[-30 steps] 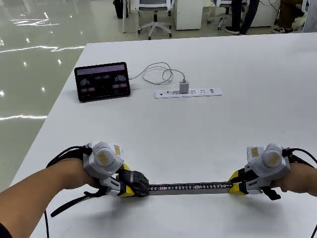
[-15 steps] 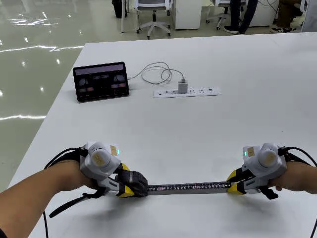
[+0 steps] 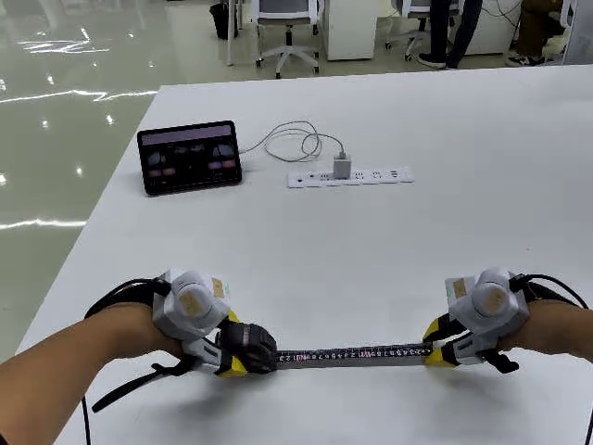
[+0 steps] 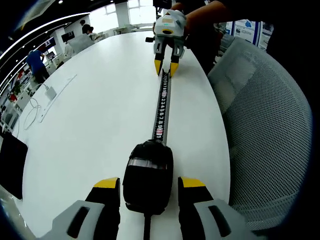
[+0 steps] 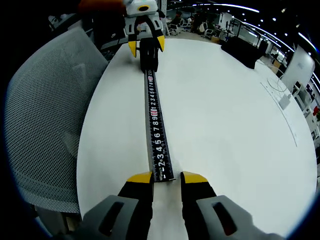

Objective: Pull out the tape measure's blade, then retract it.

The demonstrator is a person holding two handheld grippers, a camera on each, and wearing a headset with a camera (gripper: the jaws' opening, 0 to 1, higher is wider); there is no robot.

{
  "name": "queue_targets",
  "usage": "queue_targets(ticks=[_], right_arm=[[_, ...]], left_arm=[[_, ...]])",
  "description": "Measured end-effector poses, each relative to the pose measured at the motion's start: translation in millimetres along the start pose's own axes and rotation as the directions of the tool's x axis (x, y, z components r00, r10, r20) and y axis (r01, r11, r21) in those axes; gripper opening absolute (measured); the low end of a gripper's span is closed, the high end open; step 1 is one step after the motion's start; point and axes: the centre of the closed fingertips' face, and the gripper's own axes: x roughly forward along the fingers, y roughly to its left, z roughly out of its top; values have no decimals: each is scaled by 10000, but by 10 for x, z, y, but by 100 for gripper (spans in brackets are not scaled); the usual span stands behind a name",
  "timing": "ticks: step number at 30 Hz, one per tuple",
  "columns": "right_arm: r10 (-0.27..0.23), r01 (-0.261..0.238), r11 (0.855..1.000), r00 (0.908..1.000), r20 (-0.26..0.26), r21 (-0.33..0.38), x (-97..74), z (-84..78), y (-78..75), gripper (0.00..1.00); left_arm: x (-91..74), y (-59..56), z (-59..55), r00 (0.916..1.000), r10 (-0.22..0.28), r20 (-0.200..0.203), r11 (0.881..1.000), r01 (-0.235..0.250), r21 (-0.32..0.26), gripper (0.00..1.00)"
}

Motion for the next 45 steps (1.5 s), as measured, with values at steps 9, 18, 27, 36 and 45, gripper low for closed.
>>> queue_targets(ticks=[9,18,27,36,45], right_arm=[[118,-147,9954,9995,308,946,-3,8,72,36],[126,-194,9894,9988,483,1436,-4,23,107,45],[-80,2,9856,9989,452,1693,-17,17,91,59],[-856,513,9505,9913,997,3066,-44,80,17,70],[-1797,1099,8999,9752,1293,4220,-88,69,-53,82]], left_arm=[[-45,-6,-8,9999,56,133,9958,-43,-917,74],[-7,-67,-27,9997,-42,247,9882,79,-1527,94],[-38,-12,-12,9988,269,418,9805,-182,-1955,100],[-19,6,-92,9974,692,222,9470,-587,-3157,100],[-53,175,-134,9647,2498,837,8720,-1865,-4526,100]])
